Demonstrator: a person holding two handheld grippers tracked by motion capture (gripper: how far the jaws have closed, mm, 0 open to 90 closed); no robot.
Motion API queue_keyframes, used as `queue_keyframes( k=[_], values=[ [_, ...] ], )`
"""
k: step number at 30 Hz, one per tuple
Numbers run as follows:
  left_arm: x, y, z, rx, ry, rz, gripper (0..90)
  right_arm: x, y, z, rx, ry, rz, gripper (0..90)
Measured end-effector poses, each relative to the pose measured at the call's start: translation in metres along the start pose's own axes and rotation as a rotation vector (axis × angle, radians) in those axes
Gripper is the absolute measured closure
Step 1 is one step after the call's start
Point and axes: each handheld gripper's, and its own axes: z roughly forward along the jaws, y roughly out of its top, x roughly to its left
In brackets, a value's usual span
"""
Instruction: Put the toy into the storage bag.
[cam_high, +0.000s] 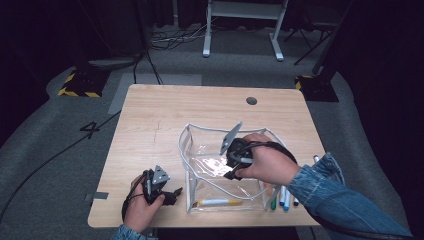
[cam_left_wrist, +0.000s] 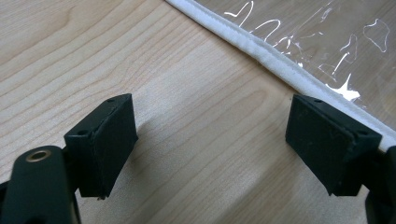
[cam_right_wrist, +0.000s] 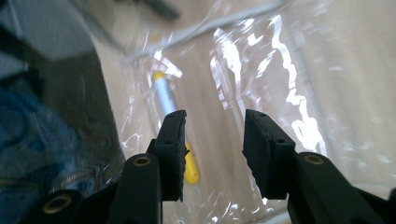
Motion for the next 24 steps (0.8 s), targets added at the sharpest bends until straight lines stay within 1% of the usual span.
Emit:
queue_keyframes(
  k=[1, 2, 3, 4, 6, 7, 9, 11, 12, 13, 15, 17, 20, 21, 22, 24],
  values=[
    [0.000, 0.000, 0.000, 0.000, -0.003, -0.001, 16.7, -0.003, -0.006, -0.017, -0.049, -0.034, 0.028, 59.0],
    [0.000, 0.000, 0.000, 0.000, -0.003, -0.001, 16.4, -0.003, -0.006, -0.017, -0.049, -0.034, 0.028, 59.0],
    [0.001, 0.000, 0.000, 0.000, -0.011, 0.005, 16.2, -0.008, -0.015, -0.032, -0.097, -0.059, 0.060, 58.4],
    [0.001, 0.000, 0.000, 0.000, -0.011, 0.005, 16.2, -0.008, -0.015, -0.032, -0.097, -0.059, 0.060, 58.4],
    [0.003, 0.000, 0.000, 0.003, -0.018, 0.008, 16.2, -0.012, -0.025, -0.045, -0.126, -0.085, 0.091, 58.0],
    [0.003, 0.000, -0.001, 0.005, -0.012, 0.016, 16.2, -0.014, -0.031, -0.052, -0.142, -0.096, 0.118, 57.9],
    [0.004, 0.000, 0.000, 0.002, -0.012, 0.012, 16.2, -0.020, -0.045, -0.065, -0.171, -0.119, 0.159, 57.9],
    [0.004, 0.000, 0.000, 0.000, -0.013, 0.006, 16.2, -0.025, -0.061, -0.077, -0.193, -0.138, 0.212, 57.8],
    [0.006, 0.000, 0.000, 0.002, -0.011, 0.005, 16.2, -0.032, -0.079, -0.087, -0.212, -0.164, 0.266, 58.5],
    [0.006, 0.000, 0.000, 0.002, -0.011, 0.005, 16.2, -0.032, -0.079, -0.087, -0.212, -0.164, 0.266, 58.5],
    [0.008, -0.001, -0.001, 0.003, -0.007, 0.004, 16.2, -0.039, -0.099, -0.095, -0.219, -0.196, 0.325, 59.0],
    [0.008, -0.001, -0.001, 0.002, -0.002, 0.005, 16.2, -0.045, -0.120, -0.101, -0.234, -0.212, 0.376, 59.7],
    [0.008, -0.001, -0.001, 0.007, -0.004, 0.007, 16.1, -0.055, -0.151, -0.107, -0.245, -0.249, 0.458, 60.4],
    [0.008, -0.001, -0.001, 0.006, -0.004, 0.007, 16.0, -0.062, -0.173, -0.107, -0.228, -0.286, 0.521, 61.9],
    [0.008, -0.001, -0.001, 0.007, -0.003, 0.008, 16.0, -0.062, -0.173, -0.107, -0.228, -0.286, 0.521, 61.9],
    [0.008, -0.001, -0.001, 0.007, -0.002, 0.008, 15.9, -0.070, -0.196, -0.102, -0.199, -0.308, 0.592, 62.6]
  ],
)
